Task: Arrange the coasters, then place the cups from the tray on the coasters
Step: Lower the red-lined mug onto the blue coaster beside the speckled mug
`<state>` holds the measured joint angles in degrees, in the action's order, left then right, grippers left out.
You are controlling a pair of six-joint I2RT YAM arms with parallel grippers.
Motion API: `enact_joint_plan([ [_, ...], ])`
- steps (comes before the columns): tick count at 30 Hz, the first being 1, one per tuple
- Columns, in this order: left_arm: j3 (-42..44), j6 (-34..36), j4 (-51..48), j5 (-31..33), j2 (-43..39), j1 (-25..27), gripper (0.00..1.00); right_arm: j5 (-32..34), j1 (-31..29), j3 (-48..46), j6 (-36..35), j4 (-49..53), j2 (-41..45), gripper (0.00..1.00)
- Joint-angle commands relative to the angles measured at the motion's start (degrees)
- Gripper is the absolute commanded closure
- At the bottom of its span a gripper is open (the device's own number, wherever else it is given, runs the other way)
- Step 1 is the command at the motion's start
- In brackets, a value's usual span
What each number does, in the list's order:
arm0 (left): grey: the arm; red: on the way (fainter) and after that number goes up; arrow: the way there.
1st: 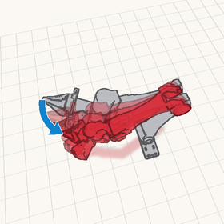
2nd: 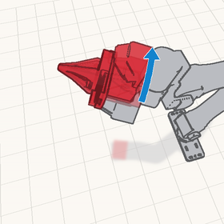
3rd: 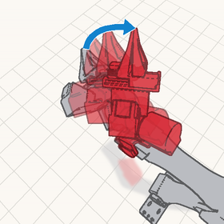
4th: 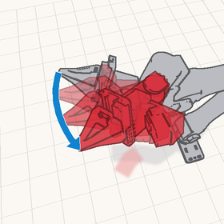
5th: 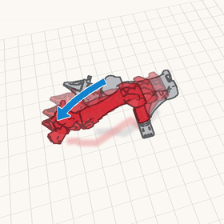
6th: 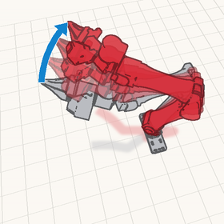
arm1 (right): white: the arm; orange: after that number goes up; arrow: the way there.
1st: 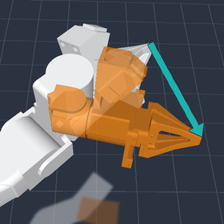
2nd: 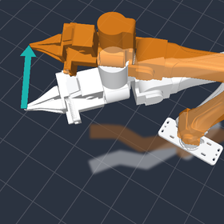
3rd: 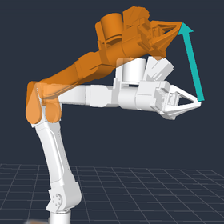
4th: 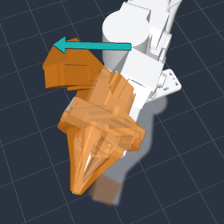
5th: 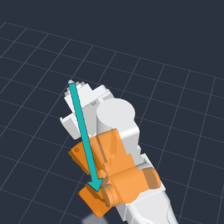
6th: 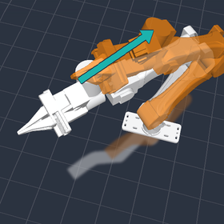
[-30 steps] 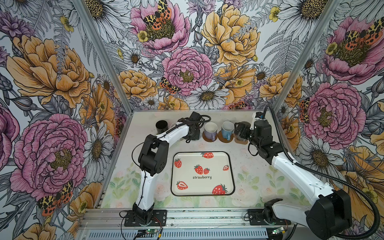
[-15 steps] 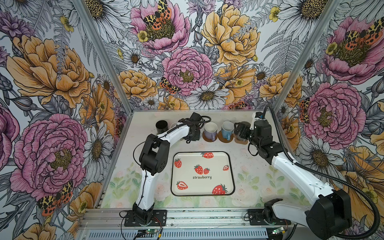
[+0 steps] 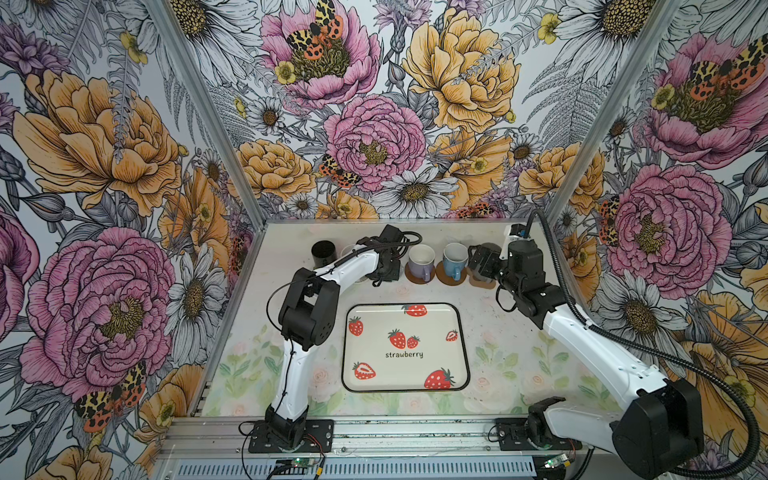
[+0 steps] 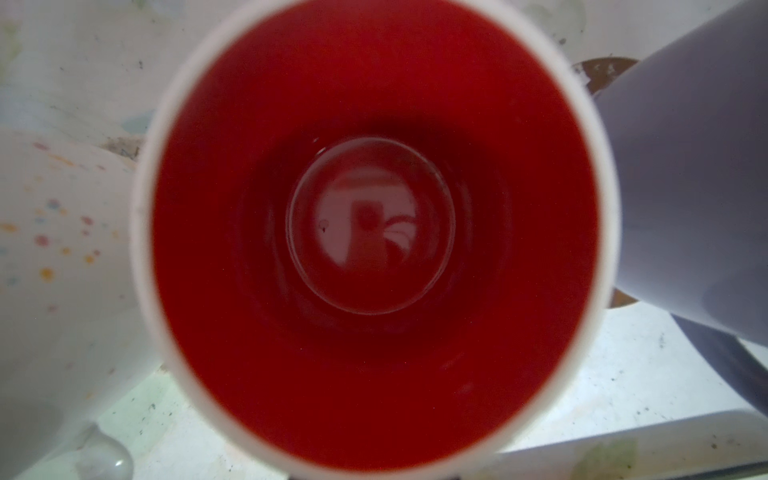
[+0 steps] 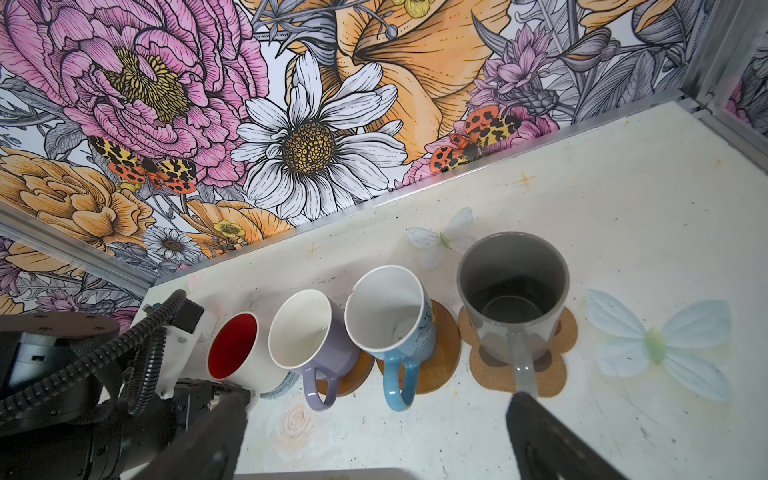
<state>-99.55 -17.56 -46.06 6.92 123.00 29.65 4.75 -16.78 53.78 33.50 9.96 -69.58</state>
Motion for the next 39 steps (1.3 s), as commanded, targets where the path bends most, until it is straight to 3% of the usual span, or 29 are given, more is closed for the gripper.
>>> enact_joint_plan([
  [1,-1.9,-0.5,3.9,-0.6,0.0,-0.7,1.0,-0.2,0.5,0.4,0.3,-1.6,-0.5,0.0],
  [20,-0.6,-1.5,3.8,-2.3,-0.1,-1.2,0.99,-0.5,0.5,0.3,0.2,-1.6,0.0,0.0],
  [32,-0.3,-1.5,3.8,-2.8,-0.7,-1.2,0.7,-0.6,0.5,0.2,0.4,-1.6,0.2,0.0],
  [39,-0.1,-1.8,3.8,-3.1,-1.5,-1.1,0.62,-0.6,0.5,0.1,0.4,-1.6,0.2,0.0],
])
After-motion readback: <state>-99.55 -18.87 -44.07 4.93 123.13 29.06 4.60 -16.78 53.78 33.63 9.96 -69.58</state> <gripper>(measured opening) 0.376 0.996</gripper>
